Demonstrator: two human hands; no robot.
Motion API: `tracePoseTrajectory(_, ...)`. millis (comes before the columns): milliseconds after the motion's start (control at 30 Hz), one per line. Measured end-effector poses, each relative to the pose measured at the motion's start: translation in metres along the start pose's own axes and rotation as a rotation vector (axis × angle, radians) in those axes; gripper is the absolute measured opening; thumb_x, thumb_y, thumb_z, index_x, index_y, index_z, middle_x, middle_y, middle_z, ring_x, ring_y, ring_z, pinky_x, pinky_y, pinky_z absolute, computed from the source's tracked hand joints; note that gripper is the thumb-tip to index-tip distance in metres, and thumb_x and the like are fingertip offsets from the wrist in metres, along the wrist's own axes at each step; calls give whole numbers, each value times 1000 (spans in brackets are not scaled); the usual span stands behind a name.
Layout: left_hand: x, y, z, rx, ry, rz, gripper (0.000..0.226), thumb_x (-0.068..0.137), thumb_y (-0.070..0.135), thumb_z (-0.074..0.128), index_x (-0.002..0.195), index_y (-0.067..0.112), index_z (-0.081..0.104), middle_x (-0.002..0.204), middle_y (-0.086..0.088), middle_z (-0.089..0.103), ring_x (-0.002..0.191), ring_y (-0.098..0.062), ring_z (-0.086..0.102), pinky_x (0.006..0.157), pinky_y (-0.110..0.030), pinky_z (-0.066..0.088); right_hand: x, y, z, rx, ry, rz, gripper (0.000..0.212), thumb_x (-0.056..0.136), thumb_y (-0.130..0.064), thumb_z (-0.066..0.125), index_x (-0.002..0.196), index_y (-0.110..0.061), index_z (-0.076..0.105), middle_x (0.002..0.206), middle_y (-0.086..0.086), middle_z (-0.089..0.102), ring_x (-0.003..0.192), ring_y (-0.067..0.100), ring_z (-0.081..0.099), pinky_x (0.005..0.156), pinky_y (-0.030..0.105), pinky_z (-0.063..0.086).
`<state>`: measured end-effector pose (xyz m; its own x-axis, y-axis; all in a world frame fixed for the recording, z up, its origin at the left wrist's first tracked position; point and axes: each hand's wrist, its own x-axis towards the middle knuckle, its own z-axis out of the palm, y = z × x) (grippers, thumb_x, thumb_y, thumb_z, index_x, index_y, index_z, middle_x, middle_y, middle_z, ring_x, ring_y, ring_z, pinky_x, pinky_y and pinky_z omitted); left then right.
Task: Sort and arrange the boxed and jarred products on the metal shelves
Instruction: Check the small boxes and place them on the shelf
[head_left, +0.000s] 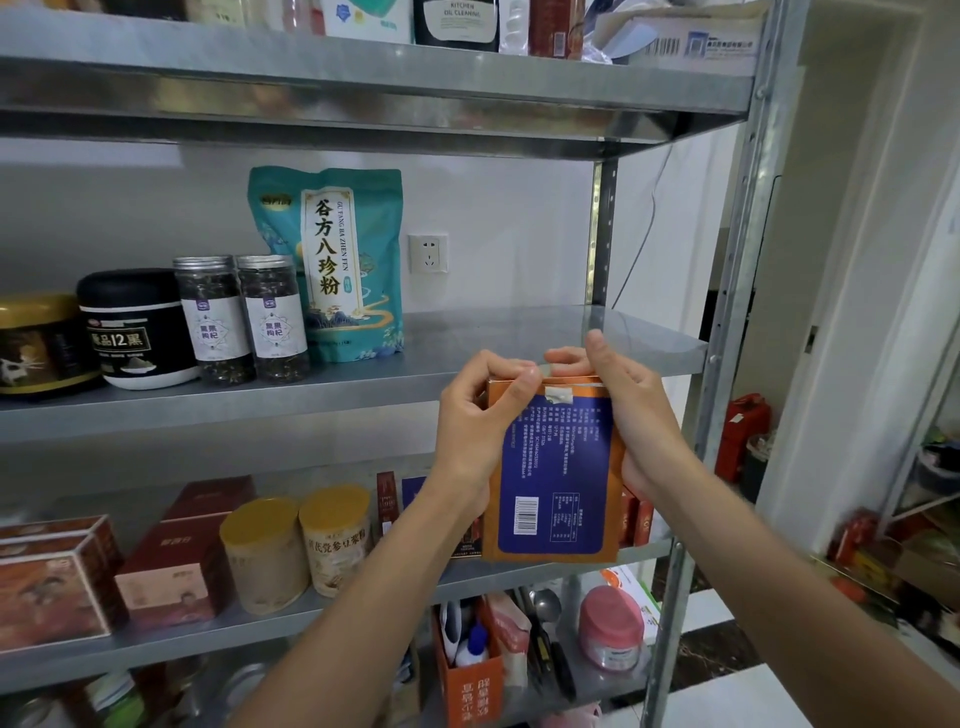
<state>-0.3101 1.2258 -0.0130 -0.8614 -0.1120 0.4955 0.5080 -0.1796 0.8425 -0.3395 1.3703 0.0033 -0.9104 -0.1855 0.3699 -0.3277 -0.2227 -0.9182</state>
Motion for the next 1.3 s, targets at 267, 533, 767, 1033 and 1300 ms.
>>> tracePoseTrajectory(267,1,0,-13,-121,44,-178,24,77,39,69,85,18,63,83,-3,74,77,-18,73,53,-21,54,-9,7,-14,-57,-268,-231,70,69,-62,75,117,-15,59,136,-4,57,125,24,56,78,30,58)
tracePoseTrajectory(533,-2,-3,-16,-162,-7,-292,27,81,43,65,94,19,64,87,-1,74,80,-15,73,54,-19,53,-19,14,-6,-85,-62,-212,19,83,-38,68,100,-29,66,97,1,74,91,23,73,62,19,56)
tracePoseTrajectory(767,-3,-3,-9,-146,-18,-274,19,83,43,67,89,25,70,90,-4,74,79,-15,73,57,-22,55,-21,4,2,-57,19,-198,49,82,-46,54,104,-3,64,91,2,76,82,17,73,63,16,55)
tracePoseTrajectory(1033,-6,-9,-8,-122,27,-316,35,86,44,67,97,12,62,87,-5,75,81,-18,74,61,-24,56,-22,13,-4,-37,-25,-233,45,88,-48,56,97,-5,67,107,3,73,97,22,71,71,20,56)
tracePoseTrajectory(1300,-4,-5,-2,-88,-9,-507,34,90,50,58,99,18,64,83,-4,75,74,-15,73,58,-25,58,-19,16,-19,-155,28,5,23,85,-29,69,104,-17,67,93,5,74,89,21,73,64,26,57)
